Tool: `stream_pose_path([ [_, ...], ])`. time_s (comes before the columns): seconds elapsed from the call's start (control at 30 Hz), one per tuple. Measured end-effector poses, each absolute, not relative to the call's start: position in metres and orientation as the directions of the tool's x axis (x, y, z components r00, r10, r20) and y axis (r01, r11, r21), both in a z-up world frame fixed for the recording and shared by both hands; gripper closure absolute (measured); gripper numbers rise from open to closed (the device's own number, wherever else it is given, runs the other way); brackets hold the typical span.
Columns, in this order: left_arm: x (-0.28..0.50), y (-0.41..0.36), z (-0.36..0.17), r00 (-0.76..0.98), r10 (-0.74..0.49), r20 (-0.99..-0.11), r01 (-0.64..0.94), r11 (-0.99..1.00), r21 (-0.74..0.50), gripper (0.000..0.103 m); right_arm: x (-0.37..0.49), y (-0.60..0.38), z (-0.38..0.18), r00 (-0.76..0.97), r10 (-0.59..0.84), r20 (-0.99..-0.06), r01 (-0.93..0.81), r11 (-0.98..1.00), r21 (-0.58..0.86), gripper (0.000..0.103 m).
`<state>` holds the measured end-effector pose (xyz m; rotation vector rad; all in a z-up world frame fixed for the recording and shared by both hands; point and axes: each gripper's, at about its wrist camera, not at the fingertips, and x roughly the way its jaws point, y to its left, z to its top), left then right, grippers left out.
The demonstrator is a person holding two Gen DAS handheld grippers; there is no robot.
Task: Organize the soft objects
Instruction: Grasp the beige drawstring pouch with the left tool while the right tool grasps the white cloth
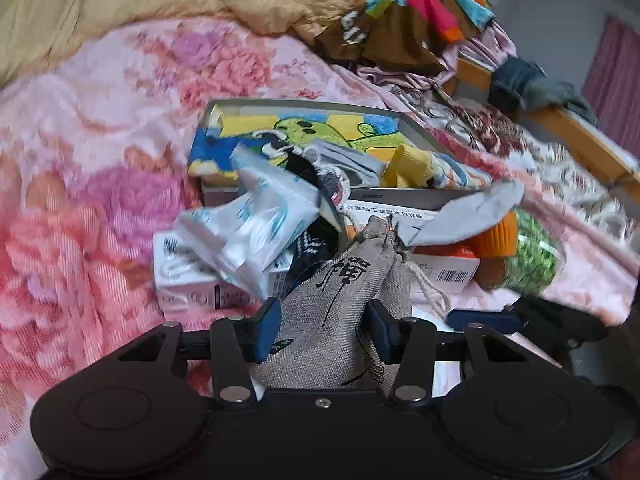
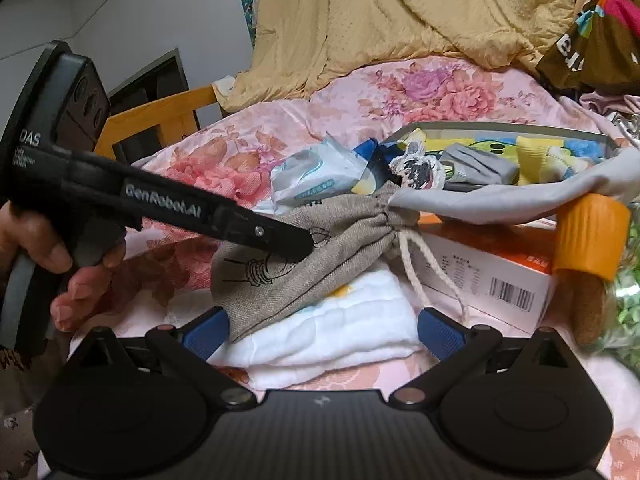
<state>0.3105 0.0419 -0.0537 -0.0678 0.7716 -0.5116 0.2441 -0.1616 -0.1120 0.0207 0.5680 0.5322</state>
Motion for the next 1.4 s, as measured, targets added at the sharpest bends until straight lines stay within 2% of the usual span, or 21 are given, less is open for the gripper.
stream_pose_path([
  [0.13,0.314,0.05,-0.056,0.585,-0.488,-0.648,0.393,0.869,-0.3,0.062,0.248,-0.161,-0.113,0.694,0.509,-0.509,-0.486,0.853,0.19,0.0],
  [0.3,0.312,0.047,-0.052,0.579,-0.495,-0.649,0.397,0.865,-0.306,0.078,0.247,-0.156,-0.115,0.669,0.53,-0.521,-0.52,0.835,0.181,0.0],
  [0.43,0.312,0.045,-0.051,0.571,-0.493,-0.657,0.378,0.868,-0.322,0.079,0.244,-0.148,-0.117,0.671,0.525,-0.524,-0.539,0.83,0.143,0.0],
  [0.57,0.312,0.044,-0.052,0.567,-0.496,-0.657,0.38,0.866,-0.326,0.072,0.242,-0.143,-0.118,0.668,0.519,-0.533,-0.545,0.829,0.124,0.004],
  [0.67,0.31,0.041,-0.053,0.562,-0.508,-0.653,0.389,0.859,-0.333,0.049,0.24,-0.142,-0.119,0.671,0.514,-0.535,-0.541,0.832,0.121,0.005],
  [0.7,0.308,0.04,-0.053,0.561,-0.513,-0.65,0.402,0.855,-0.328,0.045,0.24,-0.142,-0.119,0.674,0.511,-0.534,-0.539,0.834,0.118,0.006],
  [0.8,0.306,0.034,-0.054,0.559,-0.508,-0.656,0.422,0.855,-0.302,0.043,0.239,-0.141,-0.119,0.686,0.496,-0.532,-0.529,0.842,0.104,0.01],
  [0.87,0.306,0.033,-0.054,0.558,-0.504,-0.659,0.422,0.857,-0.297,0.047,0.237,-0.14,-0.12,0.69,0.488,-0.534,-0.525,0.846,0.095,0.013],
  [0.97,0.306,0.033,-0.055,0.569,-0.46,-0.682,0.405,0.878,-0.254,0.068,0.235,-0.137,-0.119,0.692,0.479,-0.54,-0.526,0.847,0.077,0.017],
  [1.13,0.31,0.043,-0.055,0.562,-0.481,-0.673,0.359,0.875,-0.325,0.077,0.232,-0.133,-0.12,0.691,0.465,-0.553,-0.53,0.846,0.05,0.024],
  [1.27,0.307,0.043,-0.051,0.581,-0.479,-0.658,0.34,0.877,-0.339,0.085,0.231,-0.128,-0.121,0.69,0.441,-0.575,-0.532,0.846,0.01,0.025],
  [1.33,0.304,0.043,-0.048,0.594,-0.471,-0.653,0.32,0.882,-0.345,0.088,0.231,-0.127,-0.12,0.689,0.43,-0.584,-0.531,0.847,-0.003,0.028],
  [1.4,0.301,0.044,-0.044,0.605,-0.462,-0.648,0.301,0.886,-0.352,0.09,0.23,-0.126,-0.118,0.691,0.417,-0.59,-0.53,0.848,-0.02,0.037],
])
